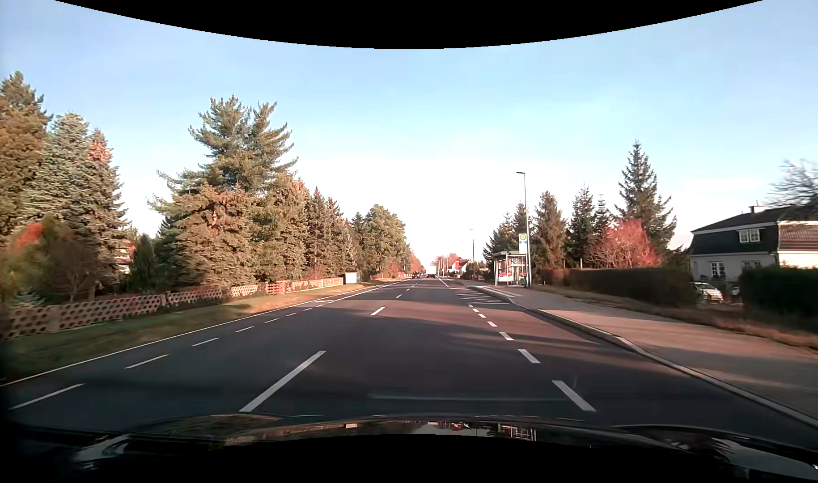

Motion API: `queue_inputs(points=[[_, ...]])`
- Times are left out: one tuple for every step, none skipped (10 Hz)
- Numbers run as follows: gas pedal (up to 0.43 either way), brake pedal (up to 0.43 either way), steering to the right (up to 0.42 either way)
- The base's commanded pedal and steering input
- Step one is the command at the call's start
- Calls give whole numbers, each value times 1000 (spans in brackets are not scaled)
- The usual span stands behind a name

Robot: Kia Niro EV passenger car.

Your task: Follow the waypoints while adhering to traffic rules and regulations

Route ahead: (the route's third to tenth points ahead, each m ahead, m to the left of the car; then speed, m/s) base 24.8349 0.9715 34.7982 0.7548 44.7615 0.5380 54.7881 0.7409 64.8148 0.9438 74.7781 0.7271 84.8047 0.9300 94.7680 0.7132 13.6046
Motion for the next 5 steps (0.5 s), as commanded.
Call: queue_inputs(points=[[130,0,-1],[130,0,-1],[130,0,-1],[130,0,-1],[130,0,-1]])
